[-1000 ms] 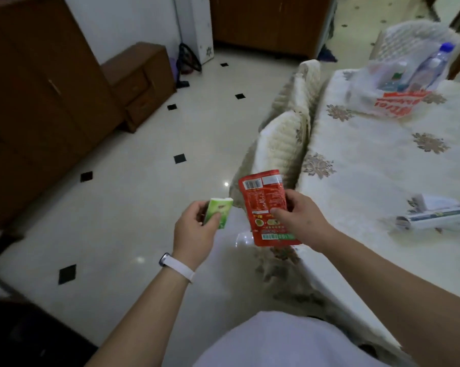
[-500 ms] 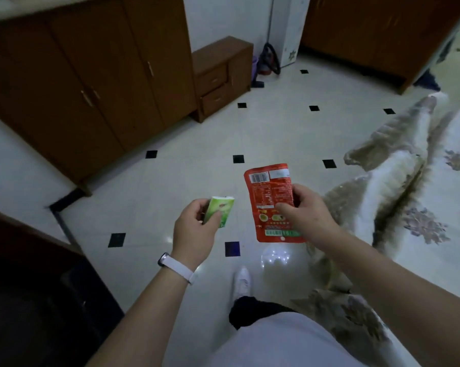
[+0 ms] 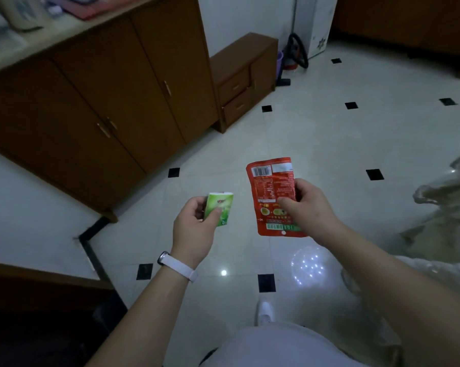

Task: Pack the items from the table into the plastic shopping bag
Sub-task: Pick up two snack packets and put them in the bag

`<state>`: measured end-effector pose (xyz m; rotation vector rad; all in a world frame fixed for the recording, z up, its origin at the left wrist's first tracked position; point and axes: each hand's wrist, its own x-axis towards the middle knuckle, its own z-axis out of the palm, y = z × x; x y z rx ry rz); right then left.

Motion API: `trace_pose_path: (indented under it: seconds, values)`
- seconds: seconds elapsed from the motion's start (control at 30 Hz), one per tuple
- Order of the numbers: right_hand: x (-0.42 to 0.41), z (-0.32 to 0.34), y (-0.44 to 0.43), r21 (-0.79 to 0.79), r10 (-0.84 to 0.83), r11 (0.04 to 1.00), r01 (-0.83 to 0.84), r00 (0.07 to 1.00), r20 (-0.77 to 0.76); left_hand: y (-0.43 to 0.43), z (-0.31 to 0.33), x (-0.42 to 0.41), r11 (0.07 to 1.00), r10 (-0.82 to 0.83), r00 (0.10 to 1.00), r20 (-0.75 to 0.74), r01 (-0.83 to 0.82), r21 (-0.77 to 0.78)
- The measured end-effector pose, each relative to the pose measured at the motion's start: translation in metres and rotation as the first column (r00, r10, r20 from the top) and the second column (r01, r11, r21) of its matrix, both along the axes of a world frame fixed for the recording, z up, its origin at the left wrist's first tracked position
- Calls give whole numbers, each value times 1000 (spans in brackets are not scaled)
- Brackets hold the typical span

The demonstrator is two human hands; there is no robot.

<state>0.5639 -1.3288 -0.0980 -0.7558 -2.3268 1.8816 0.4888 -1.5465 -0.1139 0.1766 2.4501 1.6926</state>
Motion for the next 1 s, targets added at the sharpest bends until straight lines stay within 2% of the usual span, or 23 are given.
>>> trace_pose_path:
  seconds: [0.27, 0.47, 0.6, 0.73, 0.9, 1.0]
  values:
    - [-79, -6, 29, 28, -128, 992, 126, 991, 43, 36, -23, -108, 997, -75, 997, 20, 75, 24]
    - [-157, -23, 44, 13, -292, 956, 293, 951, 99, 67, -45, -215, 978, -209, 978, 7, 208, 14]
    - [-231, -18, 50, 10, -445, 895, 446, 891, 90, 89, -46, -309, 944, -328, 945, -22, 328, 23]
    - [-284, 6, 62, 35, -504, 864, 503, 862, 62, 126, -35, -379, 900, -431, 902, -21, 431, 66]
    - [-299, 21, 92, 94, -641, 767, 635, 766, 47, 192, -30, -422, 812, -574, 818, -32, 574, 106]
    - [-291, 18, 112, 105, -737, 676, 730, 672, 69, 234, -35, -429, 748, -656, 755, -9, 652, 123]
